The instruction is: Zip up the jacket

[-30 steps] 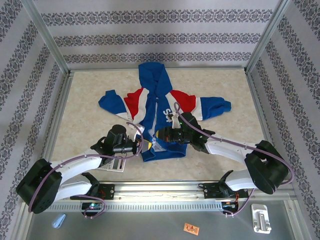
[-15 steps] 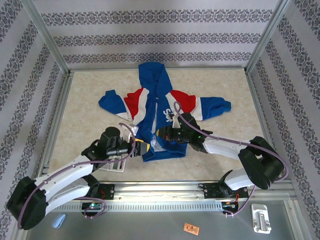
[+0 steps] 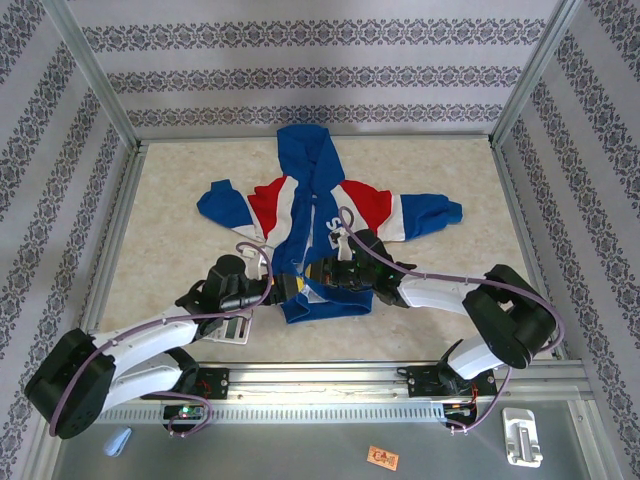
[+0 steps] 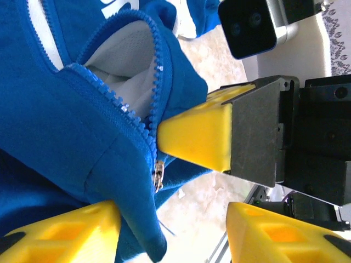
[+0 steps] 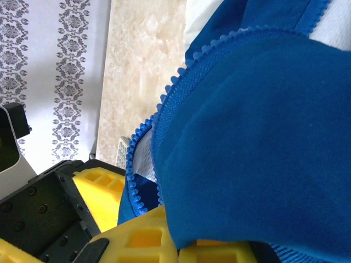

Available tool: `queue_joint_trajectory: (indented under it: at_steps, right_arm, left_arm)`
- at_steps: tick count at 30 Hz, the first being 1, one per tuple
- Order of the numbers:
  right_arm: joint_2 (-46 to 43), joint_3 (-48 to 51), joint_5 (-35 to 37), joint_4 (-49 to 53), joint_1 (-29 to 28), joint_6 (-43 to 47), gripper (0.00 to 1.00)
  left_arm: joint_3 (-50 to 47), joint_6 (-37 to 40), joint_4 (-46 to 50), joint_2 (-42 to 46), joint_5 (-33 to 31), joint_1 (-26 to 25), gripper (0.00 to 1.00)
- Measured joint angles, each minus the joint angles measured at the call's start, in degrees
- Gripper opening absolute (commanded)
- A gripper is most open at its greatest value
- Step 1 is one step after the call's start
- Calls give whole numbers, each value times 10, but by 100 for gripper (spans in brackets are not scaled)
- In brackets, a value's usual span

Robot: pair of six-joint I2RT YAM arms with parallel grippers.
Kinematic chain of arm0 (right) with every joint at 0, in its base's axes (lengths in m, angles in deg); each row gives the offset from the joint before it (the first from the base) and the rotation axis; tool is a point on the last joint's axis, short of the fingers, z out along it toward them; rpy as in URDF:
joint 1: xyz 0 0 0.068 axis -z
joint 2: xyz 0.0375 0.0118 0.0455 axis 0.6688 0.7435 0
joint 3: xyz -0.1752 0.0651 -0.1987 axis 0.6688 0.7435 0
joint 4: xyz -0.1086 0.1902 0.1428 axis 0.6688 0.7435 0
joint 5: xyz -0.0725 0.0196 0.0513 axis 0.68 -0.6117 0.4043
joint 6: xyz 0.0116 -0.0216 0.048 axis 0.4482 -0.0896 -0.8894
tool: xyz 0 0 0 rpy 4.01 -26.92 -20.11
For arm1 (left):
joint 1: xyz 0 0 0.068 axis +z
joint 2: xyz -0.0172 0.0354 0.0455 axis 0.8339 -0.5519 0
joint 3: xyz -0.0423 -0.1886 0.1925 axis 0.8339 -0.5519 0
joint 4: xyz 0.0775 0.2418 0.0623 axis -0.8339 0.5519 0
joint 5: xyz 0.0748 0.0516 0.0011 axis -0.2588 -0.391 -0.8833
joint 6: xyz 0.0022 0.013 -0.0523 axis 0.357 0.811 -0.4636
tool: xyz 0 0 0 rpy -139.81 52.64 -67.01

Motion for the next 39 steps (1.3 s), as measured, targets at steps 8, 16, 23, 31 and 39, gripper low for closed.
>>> queue_joint_trajectory:
  at_steps: [8,16,23,31,39]
  right_arm:
    - [0,0,-5,-16,-1,-6,0]
    - [0,0,-9,-18,-4,-12,0]
    - [0,0,-12,-19,-5,-13,0]
    - [0,0,-19,-14,-11,-15,0]
    - [3,-2,-23,-5,-13,-12,37]
  left_arm:
    - [-17,-16,-45,-11,-5,0,25]
    - [-24,-8,-48,1,-18,0,0]
    - [-24,10,-23,19,-17,0,0]
    - [-23,22,30,24,-10,0,0]
    - [-1,24,84,29,1,0,0]
